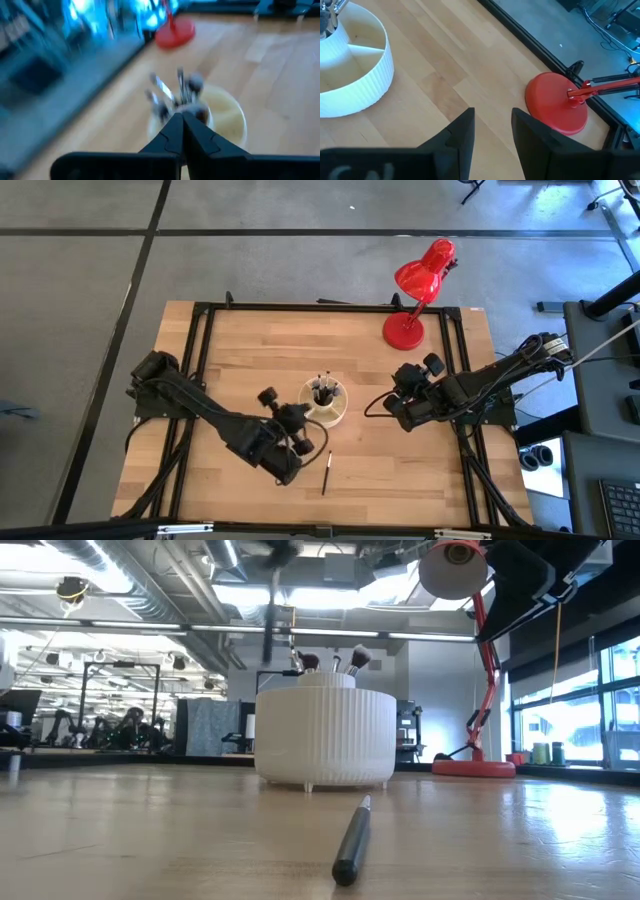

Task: Put items in baskets/containers
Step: Put the black highlighter brush into the white brush holder

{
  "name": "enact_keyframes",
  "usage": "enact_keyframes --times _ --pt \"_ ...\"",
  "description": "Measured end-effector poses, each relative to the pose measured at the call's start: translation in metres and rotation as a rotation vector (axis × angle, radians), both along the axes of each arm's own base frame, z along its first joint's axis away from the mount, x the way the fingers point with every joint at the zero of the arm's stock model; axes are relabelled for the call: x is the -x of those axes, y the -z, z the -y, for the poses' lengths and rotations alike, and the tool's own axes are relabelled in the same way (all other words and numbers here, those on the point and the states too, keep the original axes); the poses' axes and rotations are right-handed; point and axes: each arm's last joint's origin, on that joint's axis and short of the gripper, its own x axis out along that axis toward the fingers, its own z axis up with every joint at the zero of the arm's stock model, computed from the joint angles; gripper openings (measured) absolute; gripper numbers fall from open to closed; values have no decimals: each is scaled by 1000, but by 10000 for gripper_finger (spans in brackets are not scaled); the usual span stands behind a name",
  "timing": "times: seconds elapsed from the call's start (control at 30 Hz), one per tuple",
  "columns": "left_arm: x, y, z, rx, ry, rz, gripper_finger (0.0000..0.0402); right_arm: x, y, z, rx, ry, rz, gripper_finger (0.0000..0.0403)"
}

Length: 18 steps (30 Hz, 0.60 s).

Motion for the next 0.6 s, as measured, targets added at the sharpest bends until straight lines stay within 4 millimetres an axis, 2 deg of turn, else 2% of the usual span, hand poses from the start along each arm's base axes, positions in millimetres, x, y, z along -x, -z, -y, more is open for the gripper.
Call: enact_keyframes --times 0.1,0.27,0.43,0.6 --pt "-15 -12 -4 -120 70 -23 3 0 0 0 -1 -1 2 129" --pt "-39 -24 -19 -225 123 -42 2 0 0 0 0 -2 1 129" --pt "-53 -32 -41 -324 65 -55 2 0 0 0 2 -4 -1 129" --pt "-59 -29 -62 -304 11 -54 3 0 0 0 4 -7 -4 129"
